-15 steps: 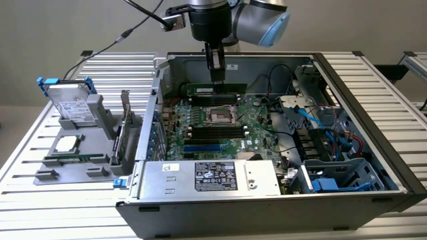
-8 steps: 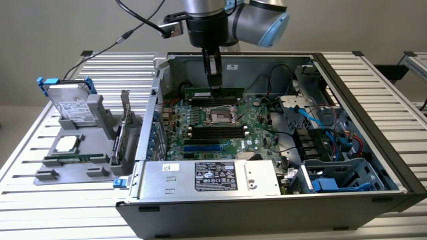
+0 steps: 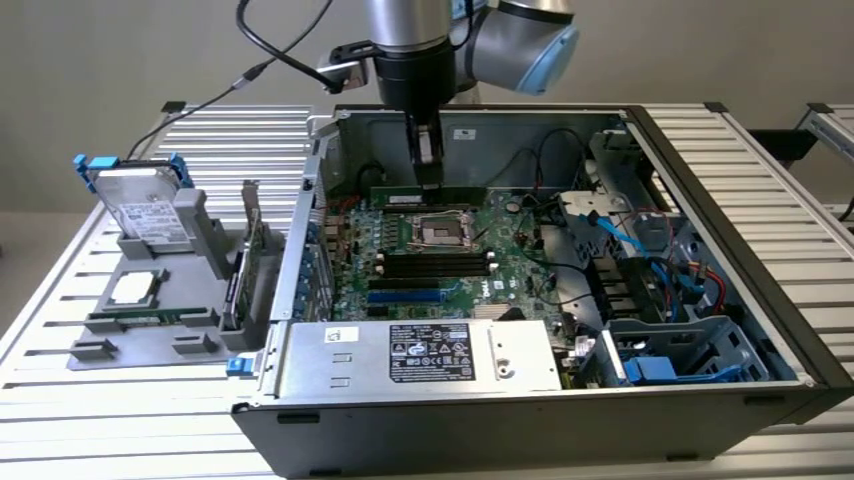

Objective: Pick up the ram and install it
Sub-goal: 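Insert the ram into the slot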

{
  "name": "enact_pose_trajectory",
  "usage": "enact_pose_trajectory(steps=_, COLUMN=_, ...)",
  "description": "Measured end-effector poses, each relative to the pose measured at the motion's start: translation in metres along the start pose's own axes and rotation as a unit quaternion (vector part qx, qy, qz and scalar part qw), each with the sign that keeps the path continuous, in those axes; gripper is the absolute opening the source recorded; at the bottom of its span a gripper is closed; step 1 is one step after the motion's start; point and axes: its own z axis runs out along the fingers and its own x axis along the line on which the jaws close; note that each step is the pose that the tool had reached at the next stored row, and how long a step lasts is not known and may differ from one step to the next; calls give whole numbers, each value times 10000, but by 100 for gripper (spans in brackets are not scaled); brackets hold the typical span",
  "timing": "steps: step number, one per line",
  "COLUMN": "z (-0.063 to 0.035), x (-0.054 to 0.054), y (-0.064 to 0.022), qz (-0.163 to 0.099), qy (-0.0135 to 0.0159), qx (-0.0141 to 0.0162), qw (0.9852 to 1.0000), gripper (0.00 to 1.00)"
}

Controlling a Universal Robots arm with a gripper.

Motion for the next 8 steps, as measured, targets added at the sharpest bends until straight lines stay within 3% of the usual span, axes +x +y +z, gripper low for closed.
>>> enact_pose_trajectory(steps=8, z=155, x=40, y=-33, qz=75, qy=-30, qx=-6, qw=10000, gripper=15)
